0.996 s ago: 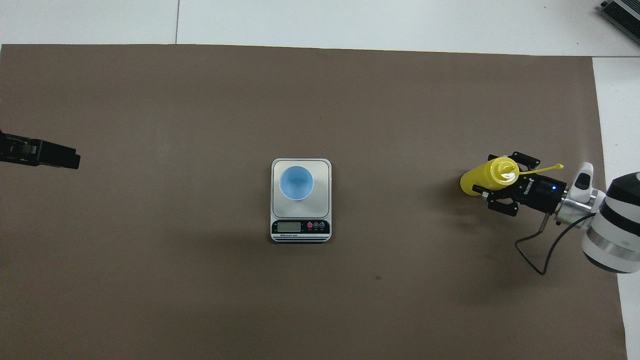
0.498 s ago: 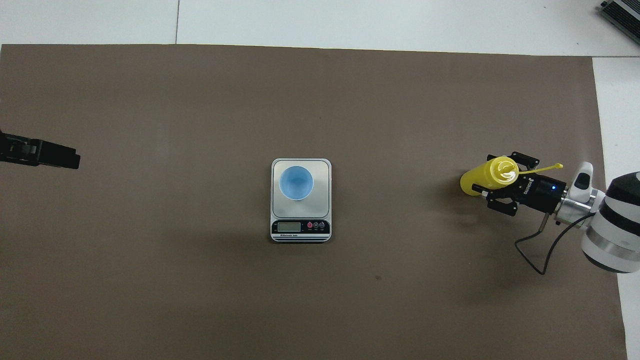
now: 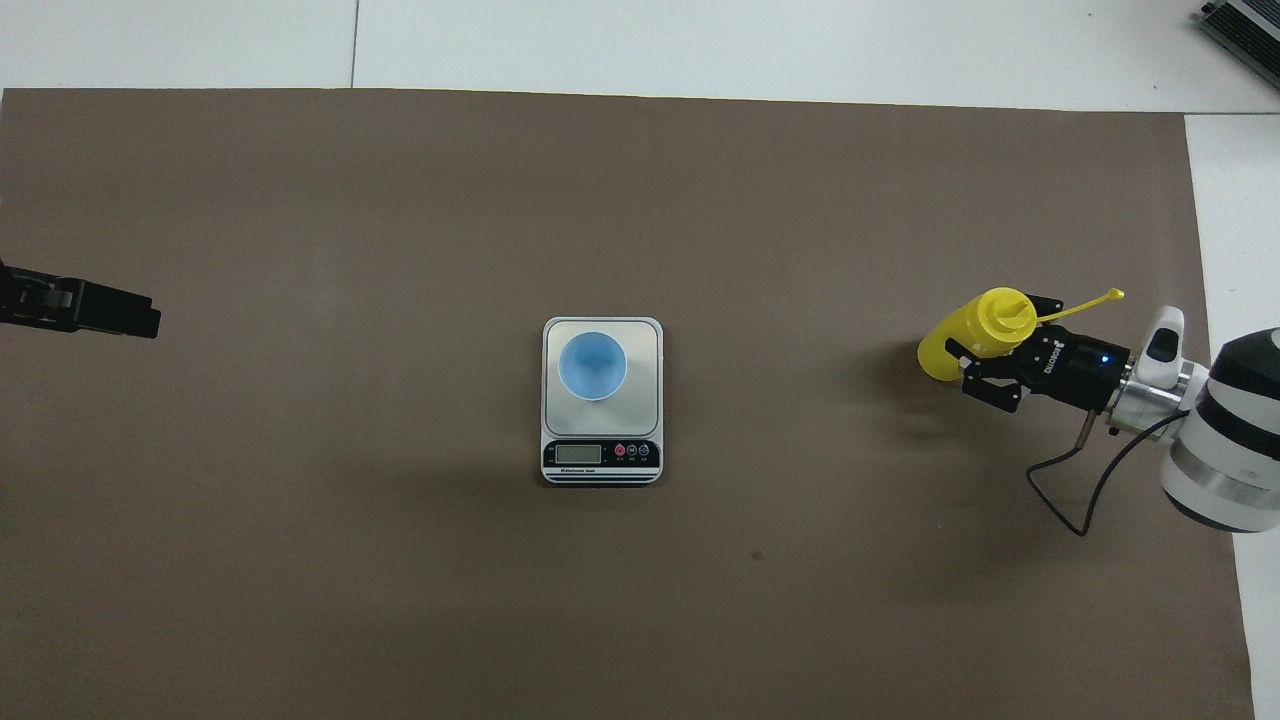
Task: Pour seasoning into cup on scale with both arms
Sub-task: 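Grasp the yellow squeeze bottle with the right gripper and lift, then carry the yellow bottle with the right gripper above the blue cup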
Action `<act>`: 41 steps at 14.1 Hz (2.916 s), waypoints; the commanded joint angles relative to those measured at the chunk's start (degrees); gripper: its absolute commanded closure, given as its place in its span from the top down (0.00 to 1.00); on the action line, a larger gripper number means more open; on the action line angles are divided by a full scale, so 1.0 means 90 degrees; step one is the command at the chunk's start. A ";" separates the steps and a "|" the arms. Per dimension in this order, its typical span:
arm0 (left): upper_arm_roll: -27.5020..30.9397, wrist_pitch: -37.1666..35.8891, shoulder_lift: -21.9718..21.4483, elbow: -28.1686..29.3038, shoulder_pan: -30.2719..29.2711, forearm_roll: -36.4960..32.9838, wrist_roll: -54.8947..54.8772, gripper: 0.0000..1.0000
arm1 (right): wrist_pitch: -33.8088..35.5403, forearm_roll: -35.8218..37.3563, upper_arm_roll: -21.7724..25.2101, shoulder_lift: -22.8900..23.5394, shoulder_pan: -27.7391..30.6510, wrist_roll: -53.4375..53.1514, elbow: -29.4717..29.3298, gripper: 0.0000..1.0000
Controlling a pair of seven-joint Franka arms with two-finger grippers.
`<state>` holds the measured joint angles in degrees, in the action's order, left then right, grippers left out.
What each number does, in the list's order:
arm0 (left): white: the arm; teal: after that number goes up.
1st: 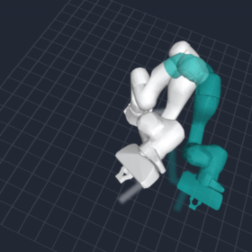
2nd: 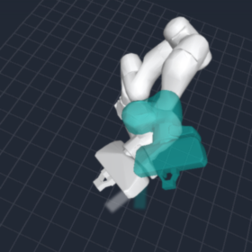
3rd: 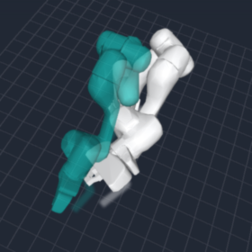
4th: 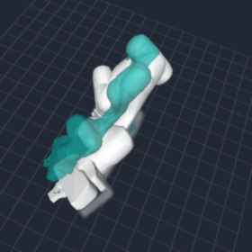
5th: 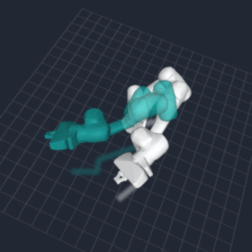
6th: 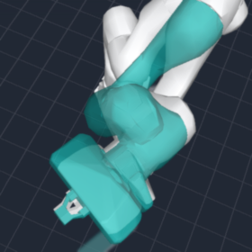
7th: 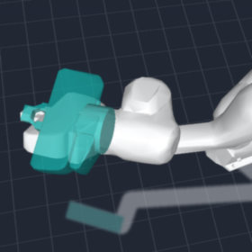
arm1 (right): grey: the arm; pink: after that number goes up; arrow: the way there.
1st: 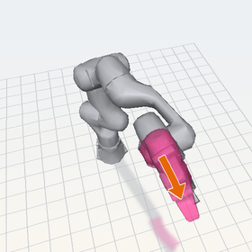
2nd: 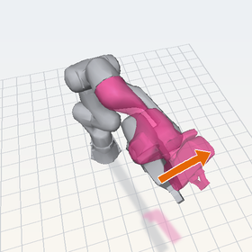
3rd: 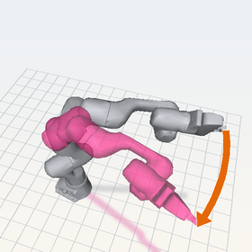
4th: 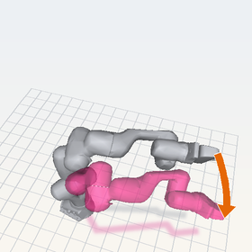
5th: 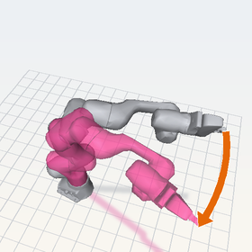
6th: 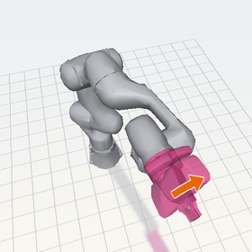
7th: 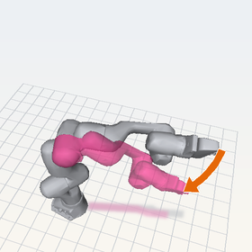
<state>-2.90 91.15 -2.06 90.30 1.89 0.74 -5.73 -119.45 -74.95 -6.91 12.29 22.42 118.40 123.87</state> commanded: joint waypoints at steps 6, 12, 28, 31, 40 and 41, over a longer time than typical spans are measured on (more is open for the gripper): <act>-0.0020 -0.0069 -0.0152 0.0143 -0.0083 0.0093 -0.0037 1.00 | -0.0048 0.1743 -0.0052 -0.0593 -0.0263 -0.1864 -0.0424 0.15; -0.0020 -0.0069 -0.0152 0.0143 -0.0083 0.0103 -0.0037 1.00 | -0.0272 0.2496 -0.0052 -0.0594 -0.0820 -0.2511 -0.0658 0.00; -0.0020 -0.0069 -0.0152 0.0143 -0.0083 0.0093 -0.0037 1.00 | -0.2304 0.5305 -0.0033 -0.0721 -0.3016 -0.5091 -0.0658 0.00; -0.0020 -0.0069 -0.0152 0.0143 -0.0083 0.0093 -0.0037 1.00 | -0.2294 0.7296 -0.0052 -0.0682 -0.3436 -0.6735 -0.0814 0.00; -0.0020 -0.0069 -0.0152 0.0143 -0.0083 0.0093 -0.0037 1.00 | -0.1876 1.0172 -0.0062 -0.0370 -0.4473 -0.8545 -0.1769 0.00; -0.0020 -0.0069 -0.0152 0.0143 -0.0083 0.0103 -0.0037 1.00 | -0.1749 1.0192 -0.0062 -0.0215 -0.4686 -0.8604 -0.2033 0.00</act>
<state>-2.90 91.13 -2.06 90.30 1.89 0.74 -5.73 -138.11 14.61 -7.47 7.26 -18.10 42.83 111.40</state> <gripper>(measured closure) 0.000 0.529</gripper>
